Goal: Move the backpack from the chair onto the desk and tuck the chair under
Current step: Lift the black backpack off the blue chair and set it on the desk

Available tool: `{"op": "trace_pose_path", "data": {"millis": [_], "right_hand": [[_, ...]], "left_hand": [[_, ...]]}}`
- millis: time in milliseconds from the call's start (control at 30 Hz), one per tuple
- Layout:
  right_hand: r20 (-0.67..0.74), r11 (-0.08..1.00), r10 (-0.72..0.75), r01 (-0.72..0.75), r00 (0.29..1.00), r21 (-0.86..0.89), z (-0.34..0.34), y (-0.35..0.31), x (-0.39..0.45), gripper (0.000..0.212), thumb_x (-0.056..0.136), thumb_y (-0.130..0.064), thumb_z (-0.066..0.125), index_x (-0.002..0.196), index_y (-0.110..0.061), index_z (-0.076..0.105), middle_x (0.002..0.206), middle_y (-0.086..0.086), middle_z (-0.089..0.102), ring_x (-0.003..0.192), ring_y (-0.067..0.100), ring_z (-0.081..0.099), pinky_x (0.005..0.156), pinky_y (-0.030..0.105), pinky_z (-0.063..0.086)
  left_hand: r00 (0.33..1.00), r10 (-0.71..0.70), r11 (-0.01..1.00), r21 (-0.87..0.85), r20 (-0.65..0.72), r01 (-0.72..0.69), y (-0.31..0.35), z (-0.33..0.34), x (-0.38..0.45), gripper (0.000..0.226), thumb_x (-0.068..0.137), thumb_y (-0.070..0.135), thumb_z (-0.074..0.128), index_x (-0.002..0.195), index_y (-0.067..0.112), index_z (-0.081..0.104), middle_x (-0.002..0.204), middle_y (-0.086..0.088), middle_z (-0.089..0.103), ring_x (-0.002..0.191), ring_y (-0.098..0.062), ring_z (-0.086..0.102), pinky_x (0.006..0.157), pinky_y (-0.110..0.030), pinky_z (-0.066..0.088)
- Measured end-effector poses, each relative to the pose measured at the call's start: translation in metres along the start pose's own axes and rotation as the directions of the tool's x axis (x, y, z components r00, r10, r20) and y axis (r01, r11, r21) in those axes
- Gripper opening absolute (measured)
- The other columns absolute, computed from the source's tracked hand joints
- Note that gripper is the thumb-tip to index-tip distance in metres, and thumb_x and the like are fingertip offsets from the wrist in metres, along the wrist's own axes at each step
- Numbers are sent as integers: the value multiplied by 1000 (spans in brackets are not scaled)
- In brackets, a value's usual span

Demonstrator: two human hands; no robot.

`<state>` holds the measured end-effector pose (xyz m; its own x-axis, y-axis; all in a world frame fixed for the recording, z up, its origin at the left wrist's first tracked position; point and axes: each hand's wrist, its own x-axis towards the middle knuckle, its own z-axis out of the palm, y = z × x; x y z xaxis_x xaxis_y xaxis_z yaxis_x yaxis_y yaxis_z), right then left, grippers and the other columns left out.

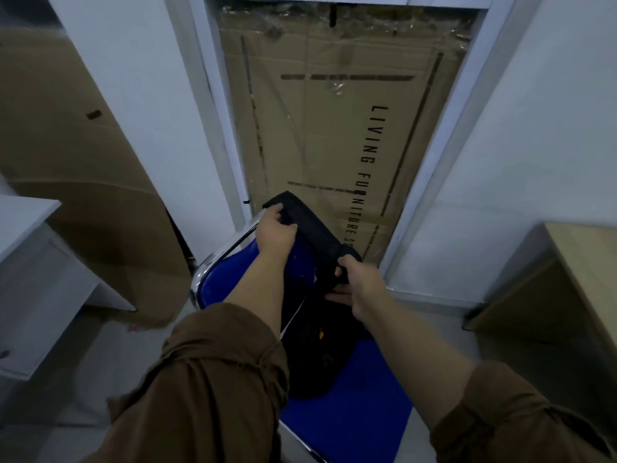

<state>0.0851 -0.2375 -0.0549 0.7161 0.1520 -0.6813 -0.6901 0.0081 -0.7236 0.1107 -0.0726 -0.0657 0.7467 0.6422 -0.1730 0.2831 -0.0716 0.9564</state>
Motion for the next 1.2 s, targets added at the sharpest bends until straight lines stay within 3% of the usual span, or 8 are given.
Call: {"op": "trace_pose_path", "data": {"millis": [133, 267, 467, 733, 833, 933, 1067, 1200], "right_hand": [[-22, 998, -5, 6, 1000, 64, -6, -16, -2, 30, 90, -24, 58, 64, -9, 53, 121, 22, 63, 112, 39, 58, 80, 50, 59], [-22, 994, 0, 2, 1000, 105, -16, -25, -7, 29, 89, -24, 57, 64, -11, 52, 110, 20, 65, 107, 40, 62, 76, 49, 61], [-22, 986, -46, 49, 999, 157, -30, -29, -25, 27, 93, -17, 50, 67, -10, 51, 83, 12, 64, 89, 36, 69, 79, 50, 59], [115, 930, -197, 148, 974, 337, -43, -44, -82, 22, 97, -2, 38, 95, -2, 60, 110, 18, 62, 112, 39, 63, 93, 43, 52], [140, 917, -279, 220, 950, 334, -43, -57, -113, 29, 97, -2, 43, 121, 1, 61, 110, 12, 59, 119, 35, 59, 92, 34, 48], [147, 909, -348, 295, 926, 295, -47, -73, -148, 34, 98, -11, 48, 129, -3, 59, 119, 13, 57, 126, 31, 54, 96, 31, 45], [124, 892, -420, 383, 899, 239, -63, -90, -190, 37, 95, -21, 55, 129, -9, 61, 133, 15, 57, 125, 29, 54, 81, 27, 49], [32, 820, -549, 531, 835, 213, -92, -100, -211, 30, 97, -15, 49, 120, -14, 68, 99, 9, 64, 92, 23, 61, 44, 15, 52]], "left_hand": [[974, -40, 989, 149, 225, 6, 17, 18, 12, 61, 90, 9, 58, 146, 15, 36, 148, -13, 44, 128, -29, 50, 106, -44, 45], [860, -186, 891, 450, 476, -57, 29, 32, -9, 48, 94, 19, 54, 141, 17, 46, 151, -9, 41, 132, -27, 46, 110, -36, 38], [704, -261, 899, 433, 660, -73, 37, 33, -64, 35, 99, 23, 41, 131, 27, 55, 122, 2, 58, 111, -16, 52, 94, -34, 40], [857, 94, 949, 215, 506, -231, 48, 12, -117, 35, 98, 14, 43, 123, 24, 64, 125, 3, 63, 108, -11, 58, 86, -22, 45], [862, 328, 851, 275, 387, -447, 59, 0, -148, 38, 94, 14, 45, 126, 23, 62, 120, 1, 68, 110, -16, 62, 90, -23, 45], [817, 470, 665, 475, 335, -577, 68, -4, -182, 46, 92, 30, 45, 137, 32, 47, 115, 3, 68, 97, -16, 64, 74, -30, 52], [787, 561, 630, 485, 255, -606, 77, 11, -212, 38, 89, 36, 57, 123, 22, 46, 114, 4, 59, 92, -12, 59, 64, -31, 53], [794, 587, 708, 376, 157, -598, 107, 29, -222, 12, 93, 25, 55, 85, 17, 50, 76, 3, 59, 70, -16, 59, 51, -25, 40]]}}
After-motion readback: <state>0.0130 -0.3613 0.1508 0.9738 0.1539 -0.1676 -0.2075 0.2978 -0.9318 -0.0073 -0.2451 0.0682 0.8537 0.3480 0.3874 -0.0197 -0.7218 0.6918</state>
